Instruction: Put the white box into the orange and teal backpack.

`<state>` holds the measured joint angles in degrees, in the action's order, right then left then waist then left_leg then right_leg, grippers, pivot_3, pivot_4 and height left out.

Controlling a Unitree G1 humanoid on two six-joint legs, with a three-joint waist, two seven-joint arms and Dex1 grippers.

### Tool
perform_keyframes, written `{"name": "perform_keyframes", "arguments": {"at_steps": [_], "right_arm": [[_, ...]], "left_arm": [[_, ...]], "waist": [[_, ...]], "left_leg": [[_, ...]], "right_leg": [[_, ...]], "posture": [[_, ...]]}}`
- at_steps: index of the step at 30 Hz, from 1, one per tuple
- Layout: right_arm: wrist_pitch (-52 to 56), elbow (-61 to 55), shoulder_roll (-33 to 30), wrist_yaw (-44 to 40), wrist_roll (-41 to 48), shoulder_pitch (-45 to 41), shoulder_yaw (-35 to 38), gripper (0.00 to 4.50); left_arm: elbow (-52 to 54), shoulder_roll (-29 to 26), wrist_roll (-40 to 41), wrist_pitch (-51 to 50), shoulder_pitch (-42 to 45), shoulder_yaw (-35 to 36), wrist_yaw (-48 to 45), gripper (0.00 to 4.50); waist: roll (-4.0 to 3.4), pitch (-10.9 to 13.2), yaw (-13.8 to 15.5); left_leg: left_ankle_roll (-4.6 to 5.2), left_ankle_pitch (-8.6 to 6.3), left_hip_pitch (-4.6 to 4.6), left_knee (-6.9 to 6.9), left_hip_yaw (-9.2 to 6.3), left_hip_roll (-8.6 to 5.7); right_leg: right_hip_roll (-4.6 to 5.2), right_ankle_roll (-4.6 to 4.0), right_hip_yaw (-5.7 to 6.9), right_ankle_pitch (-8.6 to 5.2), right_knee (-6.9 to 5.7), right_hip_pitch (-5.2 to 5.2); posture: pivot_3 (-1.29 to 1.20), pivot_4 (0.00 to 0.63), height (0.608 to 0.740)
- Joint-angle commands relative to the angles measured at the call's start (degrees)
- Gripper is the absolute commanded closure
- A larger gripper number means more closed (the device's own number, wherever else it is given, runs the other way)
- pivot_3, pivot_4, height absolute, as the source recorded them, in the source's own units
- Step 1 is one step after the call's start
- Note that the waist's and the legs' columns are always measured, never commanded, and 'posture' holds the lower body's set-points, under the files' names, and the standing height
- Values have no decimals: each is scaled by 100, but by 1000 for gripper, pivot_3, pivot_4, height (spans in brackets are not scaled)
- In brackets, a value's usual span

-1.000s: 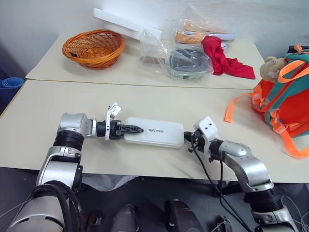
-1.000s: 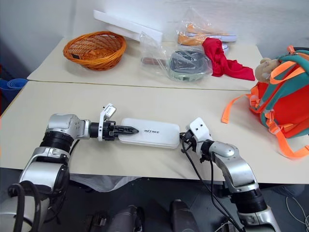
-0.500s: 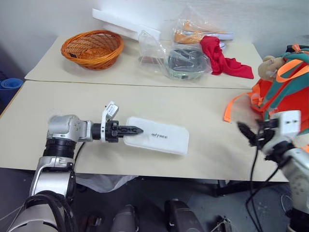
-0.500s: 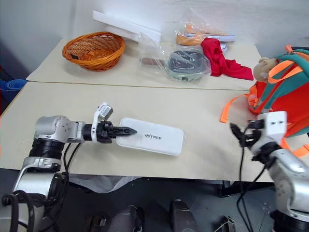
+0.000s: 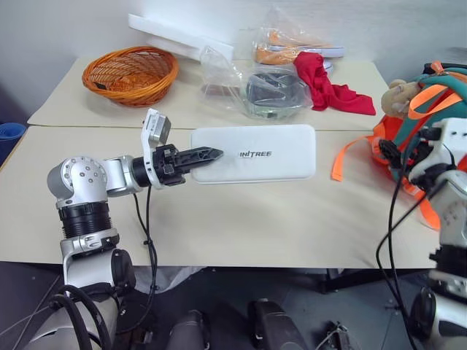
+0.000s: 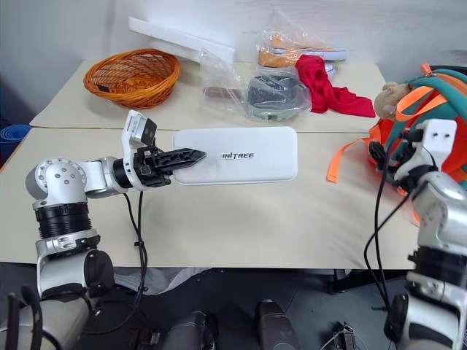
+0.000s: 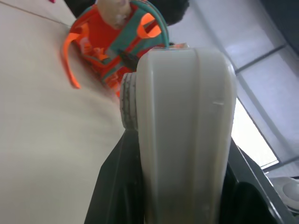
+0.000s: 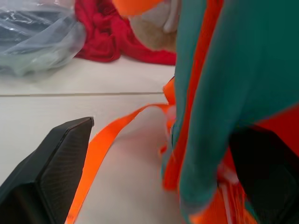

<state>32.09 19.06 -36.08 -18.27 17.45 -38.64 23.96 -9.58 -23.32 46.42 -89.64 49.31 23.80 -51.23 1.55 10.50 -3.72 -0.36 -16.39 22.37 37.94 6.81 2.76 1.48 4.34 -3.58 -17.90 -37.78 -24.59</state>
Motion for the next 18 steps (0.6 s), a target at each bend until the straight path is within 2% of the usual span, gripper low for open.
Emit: {"name": "perform_keyframes", "arguments": {"at_steps": [1, 2, 5, 11, 17, 18], "right_arm": [[-965, 1122, -96, -88, -323, -601, -241, 0], [-1154, 1366, -111, -124, -385, -710, -299, 0], [-1784, 1993, -170, -255, -568, -974, -475, 583], [-2155, 2337, -231, -638, -550, -1105, -550, 2576], [-1800, 1698, -185, -1357, -307, -688, -643, 4462], [-1579, 1360, -145, -1585, -123, -567, -648, 4491]], "left_arm": [[315, 12, 346, 71, 0, 239, 191, 3245], [325, 25, 390, 74, -2, 267, 254, 3245], [343, 96, 440, 189, 9, 446, 557, 3245], [490, 0, 865, 255, -63, 812, 664, 3245], [440, -215, 895, 539, -169, 661, 699, 3245], [430, -269, 906, 581, -188, 596, 633, 3245]], "waist": [[0, 0, -17], [0, 0, -30], [0, 0, -53], [-1, 1, -125], [-2, 1, -128], [-2, 1, -127]], "left_leg": [[-4, 2, -2, -1, -1, 0], [-7, 6, -1, -3, -3, 1], [-7, 8, 0, -2, -6, -1], [-10, 10, 0, -1, -4, 0], [-19, 14, -9, -2, -2, 4], [-20, 14, -9, -2, -2, 4]], "right_leg": [[-1, -1, -1, 0, 1, 0], [-1, -1, -2, 0, 1, 0], [2, -1, -3, 0, 3, 3], [2, 1, 3, 1, 1, 3], [-3, 1, 5, 0, -4, 6], [-3, 1, 4, 0, -4, 6]], "posture": [[0, 150, 740], [0, 150, 740], [0, 150, 740], [0, 150, 740], [0, 150, 740], [0, 150, 740]]}}
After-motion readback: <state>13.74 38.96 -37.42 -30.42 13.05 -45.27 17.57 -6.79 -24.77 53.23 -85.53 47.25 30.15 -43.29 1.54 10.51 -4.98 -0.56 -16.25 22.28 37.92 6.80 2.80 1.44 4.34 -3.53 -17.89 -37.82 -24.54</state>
